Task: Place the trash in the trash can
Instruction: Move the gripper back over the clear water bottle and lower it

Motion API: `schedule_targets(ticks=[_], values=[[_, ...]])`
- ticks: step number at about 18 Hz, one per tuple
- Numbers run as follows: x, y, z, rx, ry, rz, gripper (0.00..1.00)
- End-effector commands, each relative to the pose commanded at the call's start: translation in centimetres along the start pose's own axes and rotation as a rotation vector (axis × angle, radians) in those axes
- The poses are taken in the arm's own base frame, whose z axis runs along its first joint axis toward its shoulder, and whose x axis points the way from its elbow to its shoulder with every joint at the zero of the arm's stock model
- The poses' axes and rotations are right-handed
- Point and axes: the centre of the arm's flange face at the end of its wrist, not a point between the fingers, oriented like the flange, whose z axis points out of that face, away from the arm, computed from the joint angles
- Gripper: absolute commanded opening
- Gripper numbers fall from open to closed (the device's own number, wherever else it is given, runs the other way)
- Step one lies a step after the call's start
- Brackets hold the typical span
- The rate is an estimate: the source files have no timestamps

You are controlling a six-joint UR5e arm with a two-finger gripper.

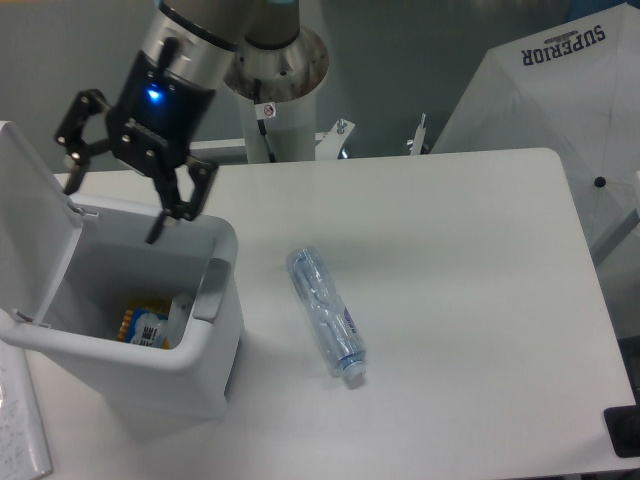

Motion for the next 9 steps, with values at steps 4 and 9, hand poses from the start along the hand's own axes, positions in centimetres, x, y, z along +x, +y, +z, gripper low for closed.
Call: schedule_targets(ticks=[4, 9], values=[[-5.8, -2.2, 0.7, 0.01, -0.031, -0.201, 1.0], [-13.3, -2.6, 3.5, -0.017, -0.063, -0.318, 1.0]])
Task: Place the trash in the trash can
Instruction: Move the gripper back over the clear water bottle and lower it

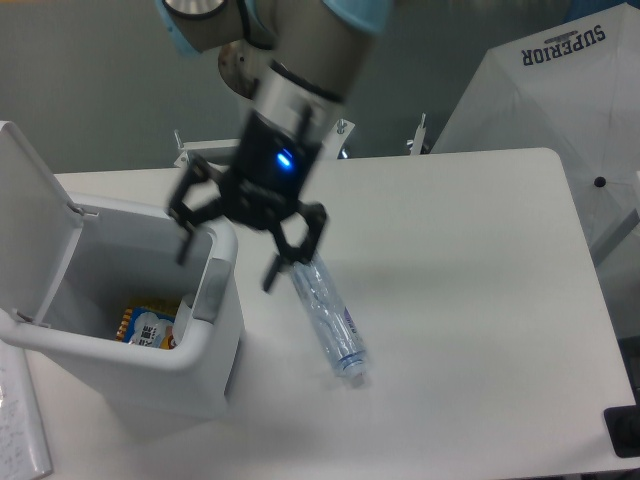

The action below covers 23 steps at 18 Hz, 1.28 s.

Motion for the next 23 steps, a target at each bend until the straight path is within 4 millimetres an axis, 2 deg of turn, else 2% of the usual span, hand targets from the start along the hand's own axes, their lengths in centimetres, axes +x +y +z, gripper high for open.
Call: schedule_targets(ticks=[3, 5, 6, 8, 10, 13, 16, 22, 23], values=[[-3.0, -0.3, -0.4, 0.006, -0.022, -0.037, 1.0], [-5.4, -0.2, 1.5, -0.018, -0.024, -0.054, 0.99], [-6.6, 0.5, 3.1, -0.046, -0.025, -0.072, 0.99], [-8.2, 0.6, 4.1, -0.083, -0.119, -0.077, 1.0], [-8.0, 0.3, 4.7, -0.098, -0.136, -0.069, 1.0], [-9.9, 0.4, 6.8, -0.124, -0.152, -0.074, 1.0], [-11.6, 1.3, 7.9, -0.175, -0.236, -0.068, 1.0], [-15.4, 3.3, 11.6, -0.319, -0.361, -0.094, 0.99], [-15.7, 3.8, 12.8, -0.356, -0.379, -0.094, 0.99]])
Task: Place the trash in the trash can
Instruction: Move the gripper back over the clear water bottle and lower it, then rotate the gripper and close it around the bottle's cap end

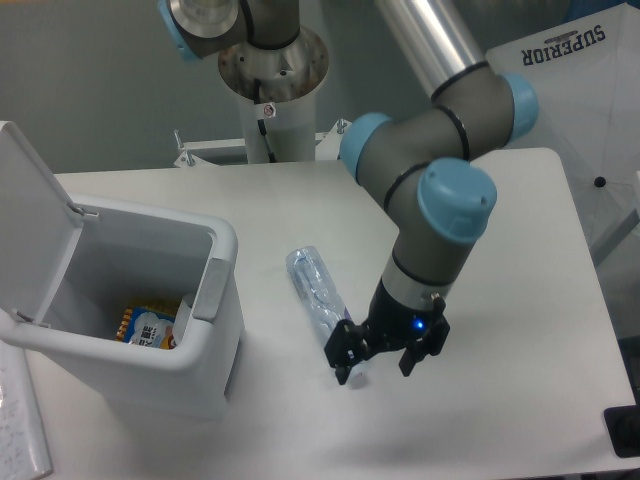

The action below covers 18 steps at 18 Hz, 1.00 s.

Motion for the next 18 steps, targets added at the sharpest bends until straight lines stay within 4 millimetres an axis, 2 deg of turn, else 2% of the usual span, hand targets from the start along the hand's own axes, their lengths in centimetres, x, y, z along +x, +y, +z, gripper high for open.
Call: schedule_targets(ticks=[2, 4, 6, 10, 12, 16, 18], values=[[-0.2, -0.3, 1.6, -0.044, -0.059, 0.007, 0.99], [0.4, -0.5, 3.2, -0.113, -0.088, 0.018, 0.99], [0.0, -1.0, 4.9, -0.18, -0.116, 0.018, 0.99], [-0.5, -1.2, 5.7, -0.215, -0.138, 0.016, 0.99], [0.3, -1.2, 7.1, -0.235, -0.152, 0.033, 0.98], [1.7, -1.1, 8.2, -0.246, -0.16, 0.039, 0.97], [2.3, -1.0, 8.5, -0.253, -0.163, 0.047, 0.88]])
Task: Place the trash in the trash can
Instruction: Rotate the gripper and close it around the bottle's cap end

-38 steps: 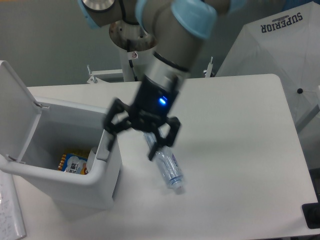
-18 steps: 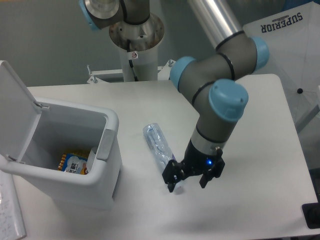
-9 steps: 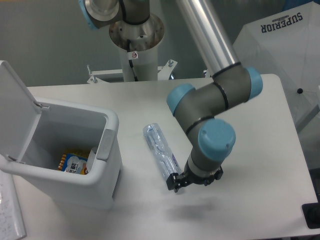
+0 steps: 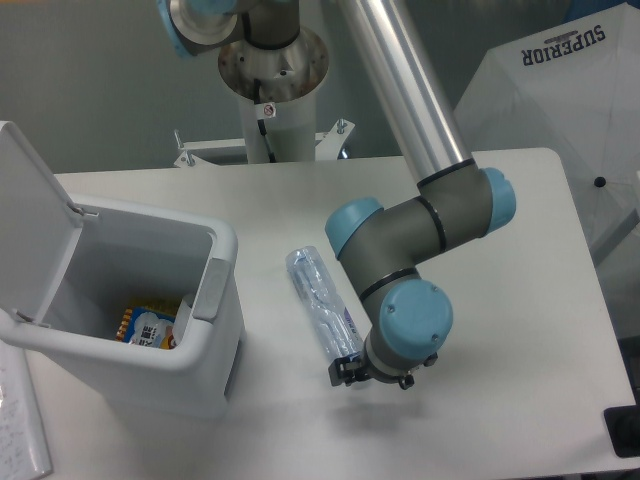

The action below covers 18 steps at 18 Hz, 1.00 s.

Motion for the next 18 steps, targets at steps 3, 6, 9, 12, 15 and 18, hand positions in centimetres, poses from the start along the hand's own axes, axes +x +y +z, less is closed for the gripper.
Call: schedule_targets(ticks=[3, 6, 9, 12, 15, 18], values=[[1.0, 0.1, 0.6, -0.016, -0.017, 0.015, 0.71], [2.4, 0.0, 1.2, -0.033, -0.072, 0.042, 0.67], [2.3, 0.1, 1.4, -0.039, -0.081, 0.042, 0.66], [2.4, 0.2, 1.7, -0.049, -0.083, 0.042, 0.66], [2.4, 0.4, 2.1, -0.069, -0.09, 0.034, 0.67], [2.4, 0.4, 2.4, -0.076, -0.11, 0.03, 0.58]])
